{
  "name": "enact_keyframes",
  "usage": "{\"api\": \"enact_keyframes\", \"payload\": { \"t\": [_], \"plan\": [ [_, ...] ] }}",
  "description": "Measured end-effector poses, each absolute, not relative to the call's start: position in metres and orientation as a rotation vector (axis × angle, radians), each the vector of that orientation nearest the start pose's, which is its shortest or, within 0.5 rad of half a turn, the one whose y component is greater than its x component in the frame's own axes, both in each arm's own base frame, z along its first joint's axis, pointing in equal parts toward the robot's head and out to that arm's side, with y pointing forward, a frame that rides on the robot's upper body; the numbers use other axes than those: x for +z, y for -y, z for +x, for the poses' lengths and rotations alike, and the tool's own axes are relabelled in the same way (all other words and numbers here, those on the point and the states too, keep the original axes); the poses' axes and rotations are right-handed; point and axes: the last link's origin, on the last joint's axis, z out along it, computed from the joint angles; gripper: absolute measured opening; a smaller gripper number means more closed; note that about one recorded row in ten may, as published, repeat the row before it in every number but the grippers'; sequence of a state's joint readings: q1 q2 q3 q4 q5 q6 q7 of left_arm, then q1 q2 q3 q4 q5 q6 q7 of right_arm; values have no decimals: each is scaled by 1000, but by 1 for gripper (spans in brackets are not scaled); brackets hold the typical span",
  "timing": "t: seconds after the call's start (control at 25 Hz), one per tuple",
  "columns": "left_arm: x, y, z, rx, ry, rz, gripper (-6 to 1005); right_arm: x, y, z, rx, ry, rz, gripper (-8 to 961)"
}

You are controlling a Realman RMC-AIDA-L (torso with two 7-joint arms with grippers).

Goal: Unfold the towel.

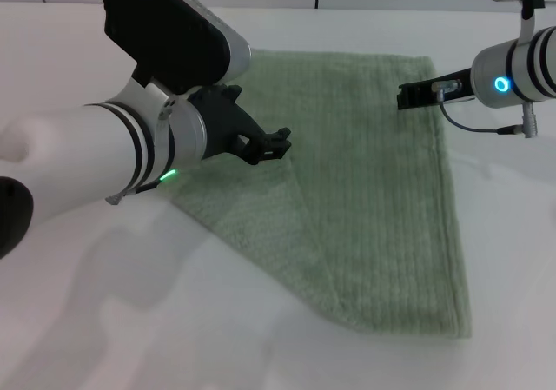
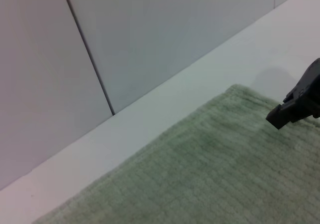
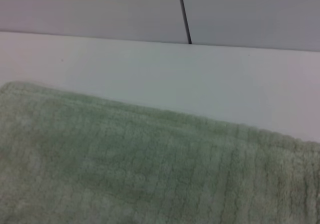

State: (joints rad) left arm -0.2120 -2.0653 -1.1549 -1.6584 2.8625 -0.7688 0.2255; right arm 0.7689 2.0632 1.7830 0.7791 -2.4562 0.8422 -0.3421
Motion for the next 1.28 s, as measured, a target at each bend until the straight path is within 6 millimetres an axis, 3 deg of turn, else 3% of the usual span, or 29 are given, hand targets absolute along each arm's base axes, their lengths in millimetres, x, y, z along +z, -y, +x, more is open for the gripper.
{"api": "enact_keyframes", "payload": {
  "t": [0.6,1.28],
  "plan": [
    [-73,-320,-143,32,452,-2372,793,-42,-435,214,0,-1283,-2152,0],
    [-79,-317,-144,34,428,-2386,772,-46,-434,225,-31,-1298,-2134,0]
  ]
}}
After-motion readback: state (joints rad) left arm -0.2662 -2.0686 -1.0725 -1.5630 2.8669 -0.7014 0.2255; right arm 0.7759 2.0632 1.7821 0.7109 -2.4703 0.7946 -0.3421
